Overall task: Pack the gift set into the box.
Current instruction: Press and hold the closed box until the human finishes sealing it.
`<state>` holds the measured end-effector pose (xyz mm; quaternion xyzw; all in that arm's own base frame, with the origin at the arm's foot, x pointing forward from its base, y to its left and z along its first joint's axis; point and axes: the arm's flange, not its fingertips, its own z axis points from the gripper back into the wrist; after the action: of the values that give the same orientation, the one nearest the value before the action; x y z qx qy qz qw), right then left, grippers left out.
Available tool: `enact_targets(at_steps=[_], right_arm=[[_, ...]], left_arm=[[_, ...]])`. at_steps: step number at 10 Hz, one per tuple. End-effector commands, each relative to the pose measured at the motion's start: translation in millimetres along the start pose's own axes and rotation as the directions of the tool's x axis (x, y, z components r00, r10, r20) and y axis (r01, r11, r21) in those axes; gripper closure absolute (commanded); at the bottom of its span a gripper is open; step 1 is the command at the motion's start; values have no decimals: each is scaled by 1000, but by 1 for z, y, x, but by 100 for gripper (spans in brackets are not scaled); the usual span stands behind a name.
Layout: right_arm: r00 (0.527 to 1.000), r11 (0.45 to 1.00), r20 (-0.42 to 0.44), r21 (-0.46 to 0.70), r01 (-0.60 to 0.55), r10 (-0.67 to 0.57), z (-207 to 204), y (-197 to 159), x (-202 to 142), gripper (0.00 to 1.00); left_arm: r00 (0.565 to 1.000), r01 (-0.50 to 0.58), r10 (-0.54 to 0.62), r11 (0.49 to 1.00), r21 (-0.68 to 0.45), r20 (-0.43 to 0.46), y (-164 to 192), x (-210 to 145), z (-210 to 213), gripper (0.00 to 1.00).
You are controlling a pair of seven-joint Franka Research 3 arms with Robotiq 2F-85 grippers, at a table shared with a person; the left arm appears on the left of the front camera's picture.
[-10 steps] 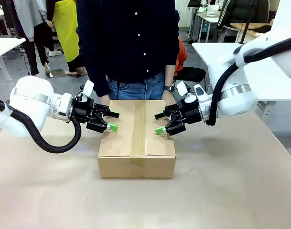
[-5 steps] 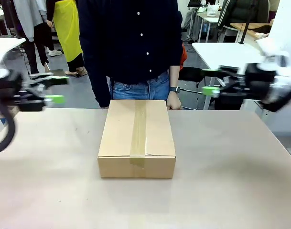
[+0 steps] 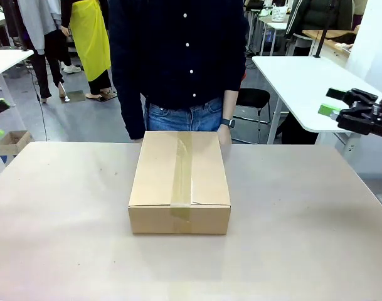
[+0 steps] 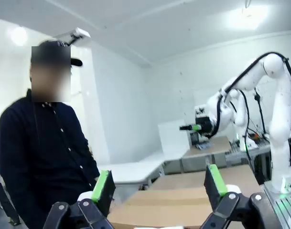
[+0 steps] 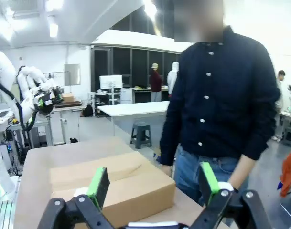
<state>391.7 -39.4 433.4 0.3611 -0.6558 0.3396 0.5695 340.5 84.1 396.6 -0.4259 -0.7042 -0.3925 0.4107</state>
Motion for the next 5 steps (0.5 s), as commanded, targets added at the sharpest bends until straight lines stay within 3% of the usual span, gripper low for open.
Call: enact_targets(at_steps=[1,5], right_arm=[[1000,997,-8,77,-25,25,-21,16,14,0],[1000,997,-8,77,-25,25,-21,16,14,0]], left_arm=[[997,-7,4,999,-42,-72,1,9,-37,0],[997,-7,4,999,-42,-72,1,9,-37,0]])
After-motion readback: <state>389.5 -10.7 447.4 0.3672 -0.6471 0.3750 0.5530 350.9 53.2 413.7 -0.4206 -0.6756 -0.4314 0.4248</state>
